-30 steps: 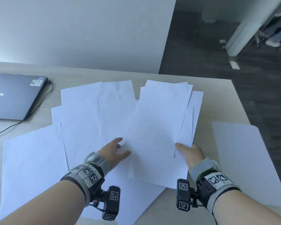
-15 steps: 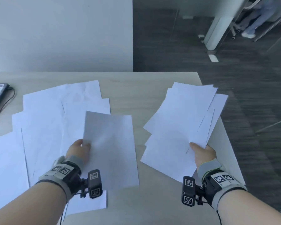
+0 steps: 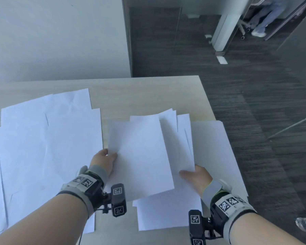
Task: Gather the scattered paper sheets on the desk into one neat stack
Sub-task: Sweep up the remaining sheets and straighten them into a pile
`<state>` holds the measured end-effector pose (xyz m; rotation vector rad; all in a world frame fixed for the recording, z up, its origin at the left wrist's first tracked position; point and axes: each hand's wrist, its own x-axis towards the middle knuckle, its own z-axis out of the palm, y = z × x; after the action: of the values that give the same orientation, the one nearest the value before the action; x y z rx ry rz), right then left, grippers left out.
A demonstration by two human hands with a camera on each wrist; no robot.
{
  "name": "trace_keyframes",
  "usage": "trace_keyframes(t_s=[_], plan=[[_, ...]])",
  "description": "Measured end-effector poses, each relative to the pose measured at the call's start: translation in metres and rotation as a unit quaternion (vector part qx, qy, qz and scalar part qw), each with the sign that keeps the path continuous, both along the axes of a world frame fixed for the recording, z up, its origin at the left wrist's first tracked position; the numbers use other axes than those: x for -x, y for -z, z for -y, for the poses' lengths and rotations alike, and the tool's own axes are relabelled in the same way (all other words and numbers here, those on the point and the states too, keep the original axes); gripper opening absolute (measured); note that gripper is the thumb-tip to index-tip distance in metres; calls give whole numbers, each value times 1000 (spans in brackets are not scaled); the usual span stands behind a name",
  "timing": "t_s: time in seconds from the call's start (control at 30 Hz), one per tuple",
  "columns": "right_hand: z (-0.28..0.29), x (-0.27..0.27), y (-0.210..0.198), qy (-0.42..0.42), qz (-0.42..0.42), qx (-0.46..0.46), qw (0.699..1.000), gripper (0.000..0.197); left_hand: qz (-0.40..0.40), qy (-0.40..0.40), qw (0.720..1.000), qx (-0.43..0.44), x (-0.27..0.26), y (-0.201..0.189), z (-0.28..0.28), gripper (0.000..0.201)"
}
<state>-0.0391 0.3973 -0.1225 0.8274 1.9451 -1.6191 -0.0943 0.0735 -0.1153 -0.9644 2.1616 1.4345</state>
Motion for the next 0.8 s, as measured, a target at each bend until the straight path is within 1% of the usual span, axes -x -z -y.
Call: trace_keyframes(t_s=[0.07,0.13,0.17,0.2,0.23,0.27,0.3,0.33,0.37,0.5,0.57,0.6,0.63,0.67,0.7,0.73,0.77,0.8], plan=[[3,-5,1,-28,-2,6,1000,26,28,38,998,34,-4,4,-19,18],[6,-8,1,-43,-6,-6,999,6,44,65,994,78,-7,5,-31,14],[6,-8,0,-39,-4,-8,999,19,50,74,992,92,-7,6,-36,13],[6,-8,-2,-36,-11,-11,999,28,51,84,990,99,-7,7,-41,11],[6,-8,-2,-38,-12,-12,999,30,49,97,989,102,-7,7,-44,11],[7,-7,-4,-46,-17,-6,999,28,46,110,988,100,-8,6,-47,11],[7,-6,-4,-53,-21,4,998,20,44,125,987,97,-8,7,-50,12],[8,-6,-2,-55,-23,-1,998,9,42,137,986,87,-10,9,-51,13],[8,-6,1,-65,-20,-16,998,5,42,146,986,75,-11,11,-51,15],[12,-3,4,-95,-25,-58,993,18,28,134,990,25,-18,16,-50,24],[13,-3,0,-101,-41,-55,993,18,-2,112,993,32,-18,15,-45,34],[13,-3,-5,-104,-51,-49,992,19,-15,104,993,47,-18,14,-42,43],[13,-3,-8,-103,-61,-40,992,20,-23,97,993,61,-16,13,-36,55],[14,-2,-13,-100,-69,-37,992,20,-30,85,994,57,-15,13,-29,70],[15,-2,-17,-95,-81,-30,992,19,-30,68,997,31,-14,11,-23,83],[15,-1,-22,-87,-88,-26,992,17,-33,51,998,-9,-12,9,-19,91],[16,1,-24,-77,-96,-18,992,15,-41,35,997,-60,-11,4,-17,91],[19,3,-30,-71,-102,-13,992,14,-54,29,991,-121,-9,-5,-16,84]])
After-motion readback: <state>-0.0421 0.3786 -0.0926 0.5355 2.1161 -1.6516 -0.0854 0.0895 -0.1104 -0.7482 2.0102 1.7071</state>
